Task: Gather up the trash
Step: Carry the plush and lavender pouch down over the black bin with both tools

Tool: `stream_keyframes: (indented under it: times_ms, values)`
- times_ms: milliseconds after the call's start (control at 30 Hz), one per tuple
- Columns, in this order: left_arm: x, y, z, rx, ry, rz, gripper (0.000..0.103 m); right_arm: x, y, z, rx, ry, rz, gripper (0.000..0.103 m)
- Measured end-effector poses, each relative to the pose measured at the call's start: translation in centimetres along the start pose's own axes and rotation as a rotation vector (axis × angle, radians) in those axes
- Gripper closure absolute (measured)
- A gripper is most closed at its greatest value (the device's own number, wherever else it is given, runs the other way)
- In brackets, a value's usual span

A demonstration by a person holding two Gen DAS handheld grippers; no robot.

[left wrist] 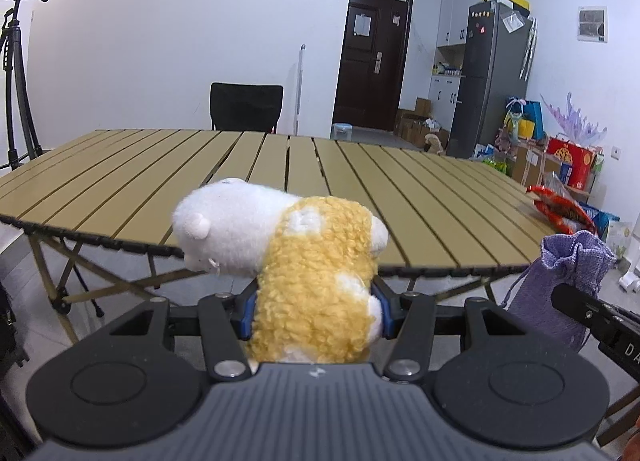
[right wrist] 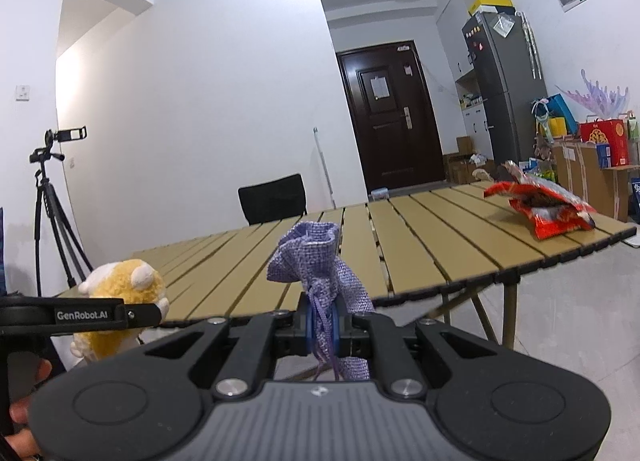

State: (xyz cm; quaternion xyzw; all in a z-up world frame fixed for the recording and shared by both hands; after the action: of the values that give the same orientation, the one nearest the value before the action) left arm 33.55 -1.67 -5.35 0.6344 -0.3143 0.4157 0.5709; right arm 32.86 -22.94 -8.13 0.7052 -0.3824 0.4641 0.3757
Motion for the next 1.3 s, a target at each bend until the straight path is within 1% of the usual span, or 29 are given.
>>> stream_keyframes:
  times_ms: [367,633,900,1200,1300]
  values:
    - [-4.8,2.7,-1.9,0.031,-0.047,-0.058,0.049,-3.5,3.2,-1.4,0.006,0.003,-0.076,0.095]
    - [-7.9,4.0,-3.5,0.052,-0.073,-0.105,0.049,-6.2,4.5,-2.5,0.018,-0.011,-0.14,0.095]
    - [-10.3,4.6,-4.9,0.075,-0.097,-0.148,0.049,-8.8,5.3,-3.3,0.016,-0.012,-0.214,0.095]
    - [-14.3,4.5,-5.4,0.085,-0.153,-0.227,0.049,-12.3,5.8,-3.0,0.013,-0.02,-0.312,0.095]
    - [-15.3,4.4,-5.6,0.083,-0.157,-0.254,0.049,-13.2,6.0,-2.8,0.009,-0.025,-0.337,0.095]
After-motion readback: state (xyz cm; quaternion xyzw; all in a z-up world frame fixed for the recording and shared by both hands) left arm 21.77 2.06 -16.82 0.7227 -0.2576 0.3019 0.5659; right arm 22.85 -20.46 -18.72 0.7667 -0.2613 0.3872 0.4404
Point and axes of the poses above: each gripper's, at about its wrist camera, not at the fingertips, and y roughly against the way its jaws point, z to its right, x to its top, the point moved 9 cm from there along -y, roughly the way its jaws point, and after that the axes turned 13 degrees about x, right-handed, at the moved point
